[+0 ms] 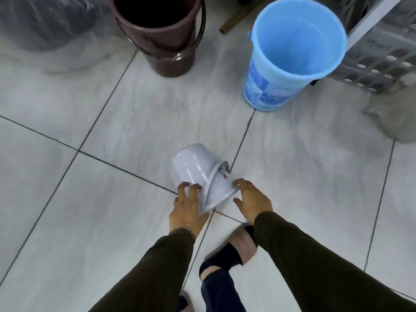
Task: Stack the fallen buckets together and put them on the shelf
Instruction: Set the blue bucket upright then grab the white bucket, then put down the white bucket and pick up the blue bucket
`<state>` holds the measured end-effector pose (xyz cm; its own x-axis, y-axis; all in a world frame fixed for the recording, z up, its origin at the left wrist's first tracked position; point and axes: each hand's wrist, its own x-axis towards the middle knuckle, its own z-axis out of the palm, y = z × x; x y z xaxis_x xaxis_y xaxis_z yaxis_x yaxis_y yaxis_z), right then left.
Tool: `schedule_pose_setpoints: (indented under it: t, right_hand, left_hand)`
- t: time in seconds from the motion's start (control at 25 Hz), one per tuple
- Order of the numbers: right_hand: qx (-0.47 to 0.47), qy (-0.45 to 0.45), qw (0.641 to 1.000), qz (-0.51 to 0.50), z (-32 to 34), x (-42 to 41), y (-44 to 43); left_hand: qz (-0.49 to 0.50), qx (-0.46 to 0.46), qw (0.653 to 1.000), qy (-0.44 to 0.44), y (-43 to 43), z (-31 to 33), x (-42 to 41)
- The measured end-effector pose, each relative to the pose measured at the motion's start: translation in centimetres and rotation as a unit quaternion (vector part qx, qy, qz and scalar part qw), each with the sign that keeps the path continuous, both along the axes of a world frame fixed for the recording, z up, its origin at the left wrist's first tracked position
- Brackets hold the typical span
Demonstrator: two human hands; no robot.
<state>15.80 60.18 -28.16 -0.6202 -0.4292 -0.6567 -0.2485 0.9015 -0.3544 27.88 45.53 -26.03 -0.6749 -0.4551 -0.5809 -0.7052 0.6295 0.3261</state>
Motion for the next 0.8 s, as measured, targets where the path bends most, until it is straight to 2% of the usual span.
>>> schedule_pose_setpoints:
  t: [0.24, 0.36, 0.44, 0.56, 0.68, 0.8]
  right_hand:
    - [-0.089, 0.055, 0.993, -0.057, 2.4, -2.1, -2.5]
    - [-0.133, 0.055, 0.986, -0.086, 4.5, -6.2, -4.9]
    - [-0.131, 0.071, 0.986, -0.072, 4.9, -8.7, -6.7]
    - [-0.117, 0.081, 0.990, -0.016, 3.6, -10.6, -8.3]
    - [-0.094, 0.119, 0.985, 0.081, 2.1, -10.9, -9.2]
    - [-0.092, 0.110, 0.982, 0.127, 1.8, -10.9, -9.5]
  left_hand:
    - [0.044, -0.009, 0.990, 0.136, -4.3, 1.9, -2.6]
    - [0.135, 0.036, 0.977, 0.159, -9.0, 3.4, -7.4]
    - [0.209, 0.066, 0.963, 0.158, -11.4, 3.1, -10.0]
    - [0.256, 0.080, 0.947, 0.176, -13.1, 0.8, -11.6]
    - [0.285, 0.055, 0.948, 0.134, -15.1, -1.5, -12.0]
    - [0.274, 0.077, 0.959, 0.016, -16.4, -2.4, -12.0]
